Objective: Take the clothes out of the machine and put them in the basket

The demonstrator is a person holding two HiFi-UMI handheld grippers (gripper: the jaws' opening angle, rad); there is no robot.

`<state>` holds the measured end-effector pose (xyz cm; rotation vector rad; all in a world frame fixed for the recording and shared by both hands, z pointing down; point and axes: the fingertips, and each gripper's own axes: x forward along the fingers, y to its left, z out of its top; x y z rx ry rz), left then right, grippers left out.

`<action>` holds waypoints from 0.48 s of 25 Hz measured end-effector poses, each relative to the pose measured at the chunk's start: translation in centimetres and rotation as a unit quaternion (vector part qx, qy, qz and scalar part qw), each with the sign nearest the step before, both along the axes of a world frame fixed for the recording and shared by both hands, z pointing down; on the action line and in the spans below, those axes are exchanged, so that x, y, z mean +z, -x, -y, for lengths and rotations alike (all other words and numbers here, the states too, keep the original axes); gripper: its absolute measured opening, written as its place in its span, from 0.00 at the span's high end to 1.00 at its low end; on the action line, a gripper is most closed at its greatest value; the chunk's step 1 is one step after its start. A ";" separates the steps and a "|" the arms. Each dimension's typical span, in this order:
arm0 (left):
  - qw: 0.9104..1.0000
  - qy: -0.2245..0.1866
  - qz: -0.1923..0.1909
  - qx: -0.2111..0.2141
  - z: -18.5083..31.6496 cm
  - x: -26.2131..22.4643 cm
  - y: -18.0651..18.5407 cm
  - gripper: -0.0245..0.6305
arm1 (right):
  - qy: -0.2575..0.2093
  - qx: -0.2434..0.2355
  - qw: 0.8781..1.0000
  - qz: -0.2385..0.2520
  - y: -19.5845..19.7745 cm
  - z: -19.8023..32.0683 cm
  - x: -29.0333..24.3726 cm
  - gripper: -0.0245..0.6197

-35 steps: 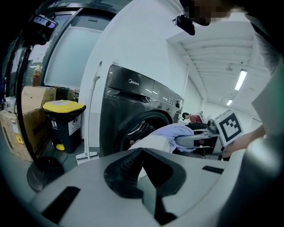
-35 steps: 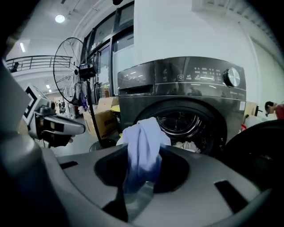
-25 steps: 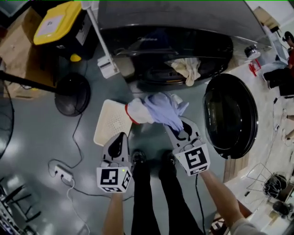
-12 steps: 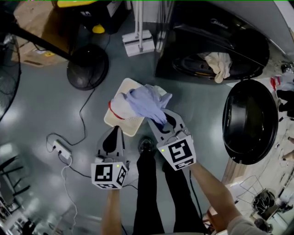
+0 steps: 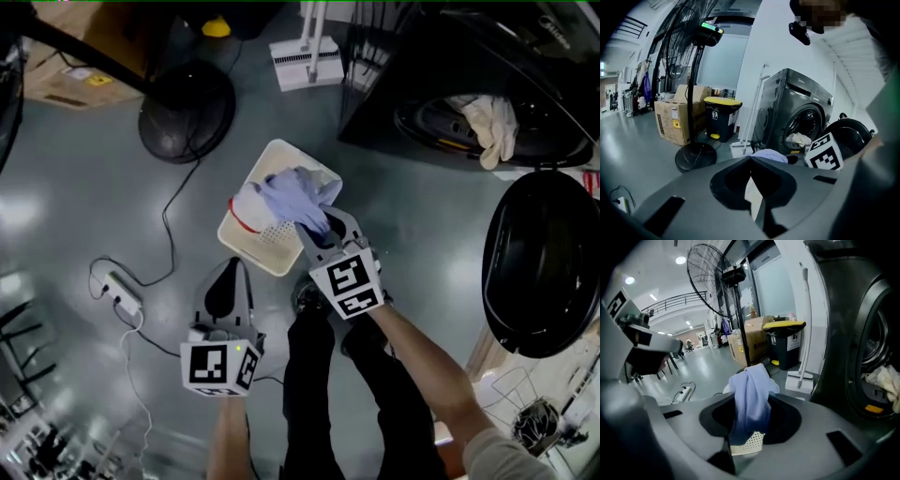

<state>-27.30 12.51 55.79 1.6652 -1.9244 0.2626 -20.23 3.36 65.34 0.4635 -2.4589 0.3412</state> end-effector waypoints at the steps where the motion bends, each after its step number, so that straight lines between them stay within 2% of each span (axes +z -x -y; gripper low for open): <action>1: 1.000 0.000 0.001 -0.001 0.0 0.9 0.2 0.94 | 0.002 0.000 1.000 -0.007 0.2 0.2 1.9 0.75; 12: 1.000 0.000 0.014 -0.014 1.1 10.8 1.9 0.93 | 0.026 -0.004 0.997 -0.068 2.6 2.9 19.8 0.75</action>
